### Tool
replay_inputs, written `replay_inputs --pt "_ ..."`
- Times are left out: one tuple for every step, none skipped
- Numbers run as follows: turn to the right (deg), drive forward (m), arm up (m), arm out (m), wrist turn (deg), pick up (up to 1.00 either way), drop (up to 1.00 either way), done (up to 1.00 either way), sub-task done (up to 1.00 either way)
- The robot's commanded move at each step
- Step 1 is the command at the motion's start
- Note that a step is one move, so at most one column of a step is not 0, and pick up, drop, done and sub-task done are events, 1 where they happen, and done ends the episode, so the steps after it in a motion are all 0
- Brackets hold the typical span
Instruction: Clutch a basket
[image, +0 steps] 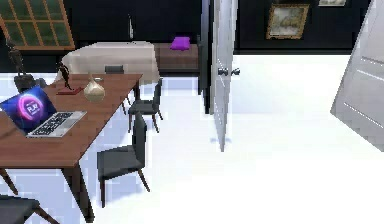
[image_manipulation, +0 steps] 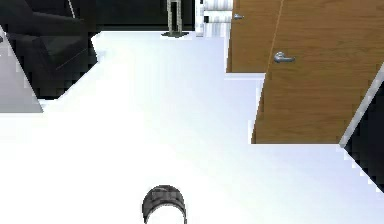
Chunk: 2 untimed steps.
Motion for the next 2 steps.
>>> replay_inputs --pt "0.0 0.0 0.1 0.0 0.0 0.0 0.0 0.0 0.0" --pt "0.0 0.0 0.0 0.36 0.0 0.0 0.0 0.0 0.0"
